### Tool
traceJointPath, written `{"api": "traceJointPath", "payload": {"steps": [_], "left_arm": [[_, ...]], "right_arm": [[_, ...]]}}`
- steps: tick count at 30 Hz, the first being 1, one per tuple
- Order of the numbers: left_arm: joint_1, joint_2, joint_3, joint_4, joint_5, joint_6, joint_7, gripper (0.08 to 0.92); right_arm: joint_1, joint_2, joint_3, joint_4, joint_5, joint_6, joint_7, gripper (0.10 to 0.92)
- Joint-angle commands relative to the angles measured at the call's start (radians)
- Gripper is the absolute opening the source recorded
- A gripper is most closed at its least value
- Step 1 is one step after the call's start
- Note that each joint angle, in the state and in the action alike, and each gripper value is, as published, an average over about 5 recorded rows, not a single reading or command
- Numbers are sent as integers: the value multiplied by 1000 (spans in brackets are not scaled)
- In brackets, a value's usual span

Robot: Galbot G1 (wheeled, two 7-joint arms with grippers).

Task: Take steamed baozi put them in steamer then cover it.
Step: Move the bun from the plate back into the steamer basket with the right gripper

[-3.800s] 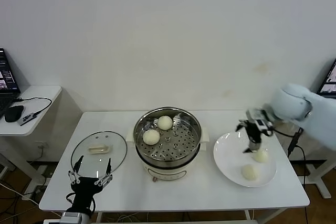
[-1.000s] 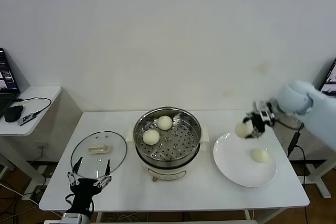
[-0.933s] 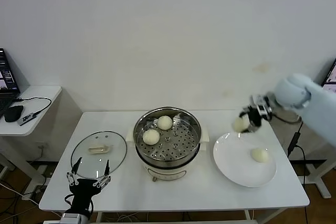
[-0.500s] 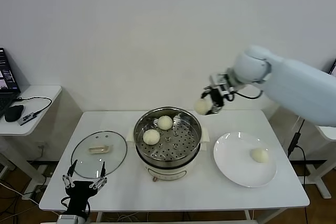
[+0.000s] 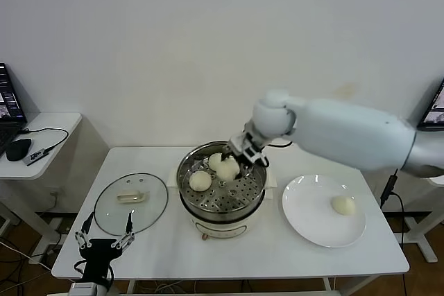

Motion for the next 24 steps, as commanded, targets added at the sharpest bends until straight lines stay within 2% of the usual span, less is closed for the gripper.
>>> {"api": "traceJointPath", "payload": {"steps": [1, 10, 24], "left_arm": [[-1, -6, 2, 1, 2, -2, -1, 823], [3, -10, 1, 1, 1, -12, -5, 823], [3, -14, 4, 9, 3, -22, -11, 823]], "right_arm": [[-22, 71, -89, 22, -153, 191, 54, 645], [-26, 91, -102, 7, -232, 279, 38, 645], [-42, 90, -110, 9, -225, 301, 14, 653]]}}
